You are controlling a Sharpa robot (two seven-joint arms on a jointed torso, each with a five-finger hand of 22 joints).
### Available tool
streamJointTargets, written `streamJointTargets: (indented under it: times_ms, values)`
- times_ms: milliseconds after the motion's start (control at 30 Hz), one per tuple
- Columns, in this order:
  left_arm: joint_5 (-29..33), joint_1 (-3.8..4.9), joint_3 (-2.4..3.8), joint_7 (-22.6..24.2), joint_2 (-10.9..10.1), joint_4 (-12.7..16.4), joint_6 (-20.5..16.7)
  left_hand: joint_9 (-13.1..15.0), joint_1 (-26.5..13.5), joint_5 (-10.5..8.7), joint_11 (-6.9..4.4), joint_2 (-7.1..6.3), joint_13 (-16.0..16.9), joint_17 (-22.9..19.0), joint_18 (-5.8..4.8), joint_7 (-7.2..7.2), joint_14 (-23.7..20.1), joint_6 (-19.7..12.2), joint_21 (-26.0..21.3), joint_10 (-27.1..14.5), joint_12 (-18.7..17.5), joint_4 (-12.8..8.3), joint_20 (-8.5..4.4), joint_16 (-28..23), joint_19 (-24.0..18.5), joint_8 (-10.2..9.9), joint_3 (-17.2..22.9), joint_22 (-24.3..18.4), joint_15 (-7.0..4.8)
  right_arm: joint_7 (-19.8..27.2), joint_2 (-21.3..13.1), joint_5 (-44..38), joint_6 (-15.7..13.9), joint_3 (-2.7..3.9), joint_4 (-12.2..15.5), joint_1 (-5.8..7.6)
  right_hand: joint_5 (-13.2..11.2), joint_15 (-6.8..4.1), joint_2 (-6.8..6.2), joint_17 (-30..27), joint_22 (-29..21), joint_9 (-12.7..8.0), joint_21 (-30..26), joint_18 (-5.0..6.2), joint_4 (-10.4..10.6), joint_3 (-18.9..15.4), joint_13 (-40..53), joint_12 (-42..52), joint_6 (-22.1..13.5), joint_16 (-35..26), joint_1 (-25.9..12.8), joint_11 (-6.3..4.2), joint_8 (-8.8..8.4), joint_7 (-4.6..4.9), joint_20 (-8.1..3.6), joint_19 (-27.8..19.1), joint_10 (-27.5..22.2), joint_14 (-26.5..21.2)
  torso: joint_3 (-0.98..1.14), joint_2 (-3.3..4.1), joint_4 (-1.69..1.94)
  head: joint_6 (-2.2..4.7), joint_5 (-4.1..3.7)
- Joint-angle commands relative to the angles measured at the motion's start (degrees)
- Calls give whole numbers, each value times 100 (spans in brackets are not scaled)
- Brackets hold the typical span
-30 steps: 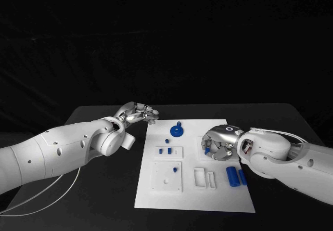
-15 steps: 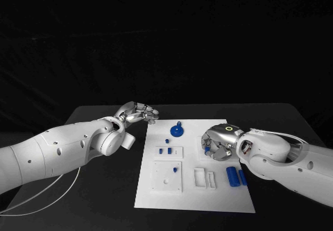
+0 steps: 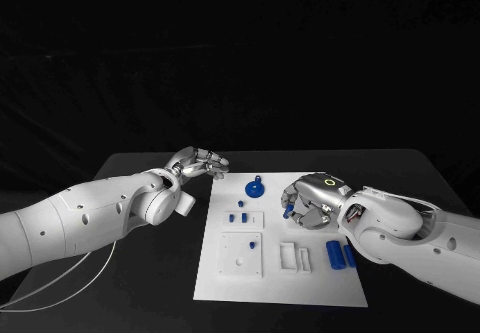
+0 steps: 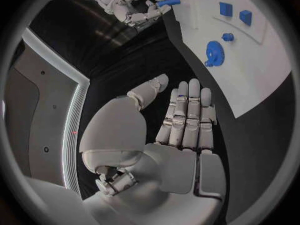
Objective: Assemble the parts on the task board
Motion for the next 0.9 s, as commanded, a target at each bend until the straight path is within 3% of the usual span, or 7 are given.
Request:
streamJointTargets:
  times_ms: [33,267,400,667,900]
  values:
    - [39,5,4,88,6,24,63,1,0,33,10,71,-9,8,35,-3,21,-29,-33,7,29,8,6,-26,-19,34,-25,9,10,308,54,456,-175,2,76,-23,-3,-82,-18,5,7,69,30,142,-1,44,57,20,41,30,-23,-45,27,-11,-3,46,127,-26,-2,2,-3,-15,29]
    - [49,5,5,101,25,24,70,1,1,34,9,72,-10,12,35,-4,23,-29,-34,7,29,7,5,-29,-19,35,-25,11,10,422,374,762,4,1,236,-184,34,-75,66,2,27,80,33,142,-64,-7,104,4,19,41,-74,-38,7,-1,-20,40,98,-36,-7,0,-11,-19,89]
    - [50,5,5,96,32,17,63,1,1,34,9,74,-11,15,35,-4,24,-29,-35,7,29,7,5,-31,-19,35,-25,12,10,453,625,771,64,1,330,-332,53,-72,114,-6,36,88,27,142,-112,-42,133,-5,10,40,-104,-35,-2,3,-19,28,85,-45,-3,2,6,-6,115]
    - [52,5,5,93,57,19,82,1,1,35,9,73,-11,19,35,-4,24,-30,-37,7,29,5,5,-35,-19,36,-25,14,10,570,1015,586,154,-1,221,-498,135,-68,179,-20,51,104,20,142,-205,-100,182,-19,-1,40,-150,-31,-15,7,-16,17,66,-55,-14,4,4,-22,179]
    - [91,5,5,90,66,15,97,0,0,35,9,76,-12,23,35,-3,24,-31,-38,7,29,5,6,-39,-20,36,-25,15,10,571,1262,290,269,-9,33,-667,184,-68,213,-27,60,114,17,142,-265,-134,212,-26,-1,44,-172,-30,-20,8,-16,18,60,-56,-9,-2,0,-62,233]
